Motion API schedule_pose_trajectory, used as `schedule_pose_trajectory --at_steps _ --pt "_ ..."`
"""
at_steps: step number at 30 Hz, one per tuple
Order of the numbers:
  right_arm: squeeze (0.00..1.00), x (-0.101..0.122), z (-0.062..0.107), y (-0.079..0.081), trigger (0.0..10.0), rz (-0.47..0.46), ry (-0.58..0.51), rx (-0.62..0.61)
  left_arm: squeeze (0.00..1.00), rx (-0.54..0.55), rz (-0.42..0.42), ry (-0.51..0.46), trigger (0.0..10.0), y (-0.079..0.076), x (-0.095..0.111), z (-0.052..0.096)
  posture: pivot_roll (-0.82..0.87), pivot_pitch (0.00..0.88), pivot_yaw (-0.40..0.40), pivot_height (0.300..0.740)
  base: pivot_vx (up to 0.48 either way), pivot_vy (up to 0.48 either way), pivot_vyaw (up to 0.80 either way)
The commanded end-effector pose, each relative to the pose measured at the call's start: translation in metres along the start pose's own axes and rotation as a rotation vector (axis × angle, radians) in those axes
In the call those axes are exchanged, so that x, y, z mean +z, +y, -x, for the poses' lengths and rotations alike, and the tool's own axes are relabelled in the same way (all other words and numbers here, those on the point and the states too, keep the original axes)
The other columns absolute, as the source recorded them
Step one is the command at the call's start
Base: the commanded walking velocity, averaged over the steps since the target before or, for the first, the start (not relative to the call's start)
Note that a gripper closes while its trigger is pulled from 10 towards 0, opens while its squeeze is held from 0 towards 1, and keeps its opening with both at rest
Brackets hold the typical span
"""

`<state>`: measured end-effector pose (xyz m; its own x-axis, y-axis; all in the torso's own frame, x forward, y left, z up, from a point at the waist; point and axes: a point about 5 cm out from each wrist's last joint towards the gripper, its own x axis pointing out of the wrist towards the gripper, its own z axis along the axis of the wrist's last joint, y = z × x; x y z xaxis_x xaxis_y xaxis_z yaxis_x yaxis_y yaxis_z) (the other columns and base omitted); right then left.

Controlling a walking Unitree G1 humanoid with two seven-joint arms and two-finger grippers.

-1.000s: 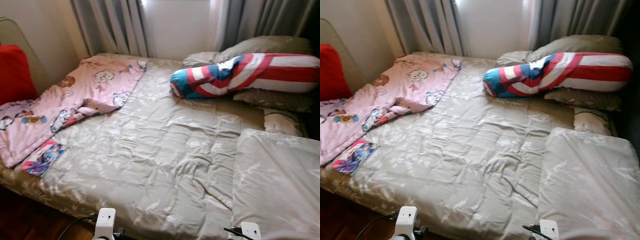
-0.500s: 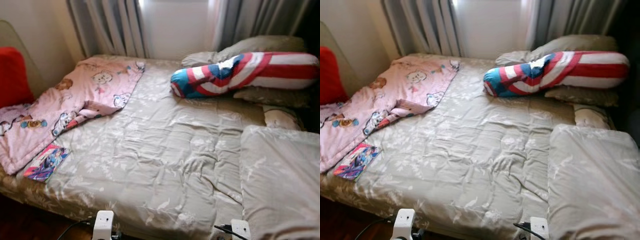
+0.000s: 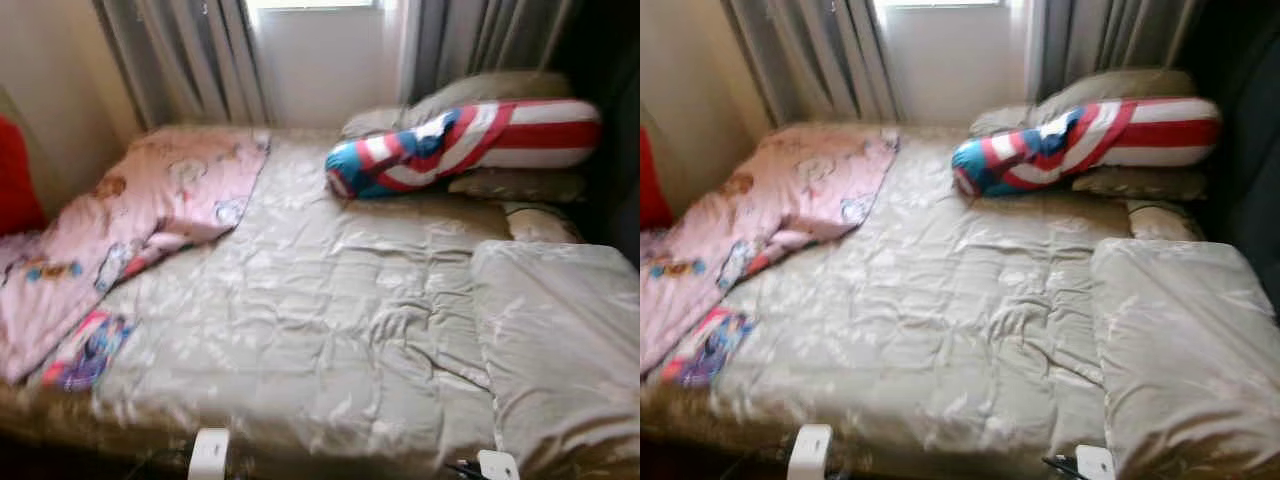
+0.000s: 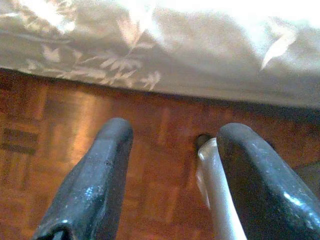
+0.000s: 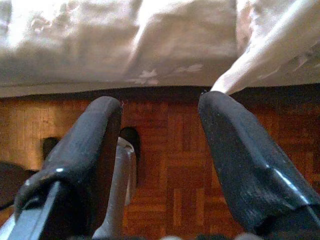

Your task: Clean up the room

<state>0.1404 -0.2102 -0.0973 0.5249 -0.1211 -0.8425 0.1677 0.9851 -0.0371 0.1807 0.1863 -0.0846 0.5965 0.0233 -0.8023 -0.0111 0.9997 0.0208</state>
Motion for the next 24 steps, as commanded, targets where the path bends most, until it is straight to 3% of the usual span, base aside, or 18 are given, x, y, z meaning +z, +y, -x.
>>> schedule_pose_trajectory --at_steps 1,9,24 --pt "0.00 0.000 0.000 0.006 10.0 -0.006 0.003 0.021 0.00 0.025 -0.016 0.011 10.0 0.010 -0.001 0.001 -0.06 0.000 0.044 0.740 0.000 0.356 0.00" --pt "0.00 -0.001 0.000 0.004 10.0 -0.010 0.008 0.020 0.00 0.031 -0.015 0.022 10.0 0.012 -0.003 0.002 -0.06 0.000 0.045 0.740 0.000 0.356 0.00" --pt "0.00 -0.005 0.000 0.023 10.0 -0.008 0.014 0.040 0.00 0.027 -0.012 0.015 10.0 0.009 -0.002 0.001 -0.06 0.000 0.045 0.740 0.000 0.355 0.00"
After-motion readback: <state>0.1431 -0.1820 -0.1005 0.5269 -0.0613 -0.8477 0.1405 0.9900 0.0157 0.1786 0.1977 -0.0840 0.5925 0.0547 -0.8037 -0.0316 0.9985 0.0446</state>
